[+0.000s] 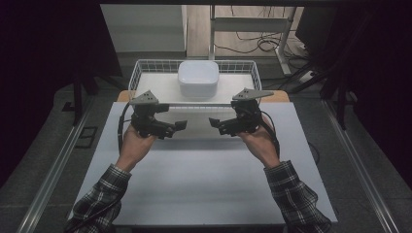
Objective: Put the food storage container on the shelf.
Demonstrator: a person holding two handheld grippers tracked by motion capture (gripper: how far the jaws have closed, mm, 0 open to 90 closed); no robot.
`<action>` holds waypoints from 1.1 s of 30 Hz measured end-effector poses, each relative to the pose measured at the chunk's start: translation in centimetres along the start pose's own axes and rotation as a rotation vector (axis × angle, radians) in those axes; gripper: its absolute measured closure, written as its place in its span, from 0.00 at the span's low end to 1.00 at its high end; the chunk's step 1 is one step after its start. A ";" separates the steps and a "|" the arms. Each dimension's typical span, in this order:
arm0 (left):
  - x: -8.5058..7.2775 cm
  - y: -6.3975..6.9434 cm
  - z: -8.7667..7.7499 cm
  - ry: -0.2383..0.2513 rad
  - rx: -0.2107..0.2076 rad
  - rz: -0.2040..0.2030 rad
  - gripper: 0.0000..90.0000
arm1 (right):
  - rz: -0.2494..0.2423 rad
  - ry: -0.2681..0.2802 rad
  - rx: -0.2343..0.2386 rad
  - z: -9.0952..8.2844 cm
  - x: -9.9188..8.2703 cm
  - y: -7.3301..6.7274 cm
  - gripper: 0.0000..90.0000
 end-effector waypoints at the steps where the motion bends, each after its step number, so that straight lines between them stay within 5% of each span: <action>1: -0.3 0.1 0.0 -0.001 -0.001 -0.002 0.02 | -0.002 0.000 -0.001 0.0 -0.2 -0.2 0.01; 16: -3.9 1.7 0.0 -0.017 -0.002 -0.007 0.03 | -0.024 -0.018 0.010 0.1 -3.8 -1.8 0.00; 33: -8.9 2.7 0.2 -0.014 0.004 -0.057 0.03 | 0.008 -0.033 -0.006 -1.0 -9.0 -1.2 0.00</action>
Point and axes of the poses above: each handheld gripper's, and its own axes: z roughly forward along the jaws, x roughly out of its top, y roughly to its right, the point moved 6 cm from there along z, roughly forward along the jaws, and after that the axes turned 4 degrees about z, right-handed, at the moved point
